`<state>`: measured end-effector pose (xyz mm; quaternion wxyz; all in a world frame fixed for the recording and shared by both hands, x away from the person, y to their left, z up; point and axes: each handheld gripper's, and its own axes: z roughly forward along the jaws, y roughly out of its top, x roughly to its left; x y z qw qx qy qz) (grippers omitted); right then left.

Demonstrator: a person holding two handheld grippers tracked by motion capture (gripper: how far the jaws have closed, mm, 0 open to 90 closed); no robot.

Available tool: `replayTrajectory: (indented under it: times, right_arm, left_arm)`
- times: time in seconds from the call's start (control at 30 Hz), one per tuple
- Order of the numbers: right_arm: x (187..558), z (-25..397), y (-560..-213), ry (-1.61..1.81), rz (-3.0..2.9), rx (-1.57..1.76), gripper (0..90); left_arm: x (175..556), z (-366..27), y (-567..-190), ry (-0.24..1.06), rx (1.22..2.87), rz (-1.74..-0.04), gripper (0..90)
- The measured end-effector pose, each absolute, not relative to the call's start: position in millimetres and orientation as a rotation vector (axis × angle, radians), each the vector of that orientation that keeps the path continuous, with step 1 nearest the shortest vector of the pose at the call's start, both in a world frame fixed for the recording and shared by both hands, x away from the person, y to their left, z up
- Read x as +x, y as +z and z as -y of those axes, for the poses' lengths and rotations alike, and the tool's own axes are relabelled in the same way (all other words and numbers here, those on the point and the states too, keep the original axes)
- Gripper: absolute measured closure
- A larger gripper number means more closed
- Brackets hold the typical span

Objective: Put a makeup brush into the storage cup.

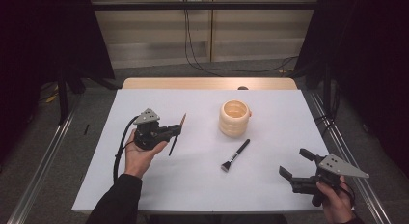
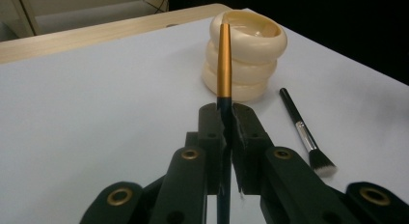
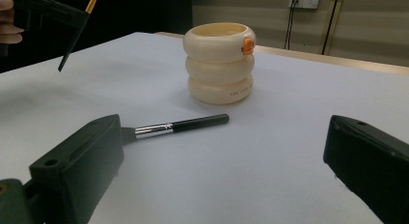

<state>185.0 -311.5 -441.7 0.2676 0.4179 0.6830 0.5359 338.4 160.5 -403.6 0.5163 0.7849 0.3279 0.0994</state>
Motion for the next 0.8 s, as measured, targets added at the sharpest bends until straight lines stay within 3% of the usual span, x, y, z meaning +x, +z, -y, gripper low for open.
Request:
replayTrajectory:
  times: [0.8]
  right_arm:
    - [184.5,311.8,-440.8,1.462,-1.832,1.12,0.2]
  left_arm:
    - [309.8,-166.2,-394.8,0.231,1.776,-0.714,83.6]
